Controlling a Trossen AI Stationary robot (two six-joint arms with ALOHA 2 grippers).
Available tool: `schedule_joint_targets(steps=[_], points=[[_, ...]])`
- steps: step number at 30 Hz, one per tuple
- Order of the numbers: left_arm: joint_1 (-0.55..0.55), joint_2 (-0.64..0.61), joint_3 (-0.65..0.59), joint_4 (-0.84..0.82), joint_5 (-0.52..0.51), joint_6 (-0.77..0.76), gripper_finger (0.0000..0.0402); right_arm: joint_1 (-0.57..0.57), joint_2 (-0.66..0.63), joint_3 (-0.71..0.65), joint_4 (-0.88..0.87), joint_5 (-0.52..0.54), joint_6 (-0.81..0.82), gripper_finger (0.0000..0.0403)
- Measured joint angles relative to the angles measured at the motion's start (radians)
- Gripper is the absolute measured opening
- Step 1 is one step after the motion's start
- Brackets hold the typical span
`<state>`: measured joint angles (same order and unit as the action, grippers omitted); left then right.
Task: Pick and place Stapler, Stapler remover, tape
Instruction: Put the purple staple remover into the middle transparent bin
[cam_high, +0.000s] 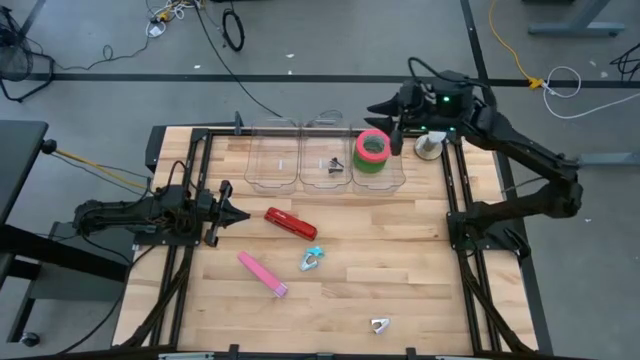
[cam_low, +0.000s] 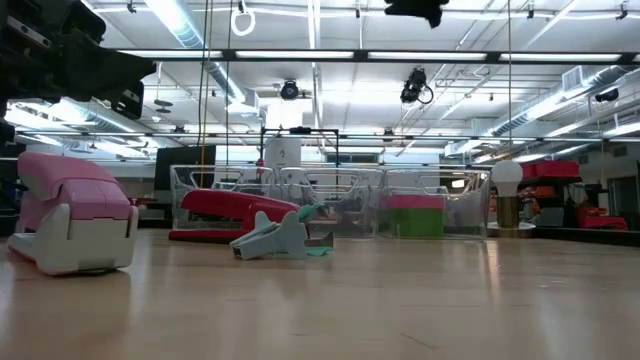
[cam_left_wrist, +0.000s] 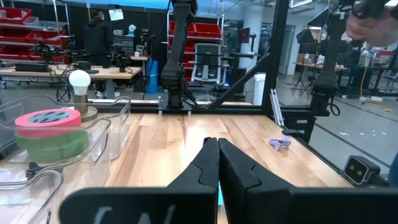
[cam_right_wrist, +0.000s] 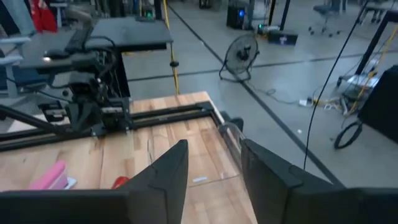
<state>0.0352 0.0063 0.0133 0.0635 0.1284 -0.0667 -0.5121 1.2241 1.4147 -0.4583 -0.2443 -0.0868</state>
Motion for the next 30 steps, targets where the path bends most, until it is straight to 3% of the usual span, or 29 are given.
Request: schedule_joint_targets(steps=[17,30], points=[[0.000,0.000,0.000,0.000,0.000,0.000,0.0003,0.000,-0.121,0.000,-0.010,-0.008,0.004,0.0142],[0.000,0.000,0.000,0.000,0.000,0.000,0.0003,0.000,-0.123,0.000,-0.019,-0.038,0.004,0.0036]])
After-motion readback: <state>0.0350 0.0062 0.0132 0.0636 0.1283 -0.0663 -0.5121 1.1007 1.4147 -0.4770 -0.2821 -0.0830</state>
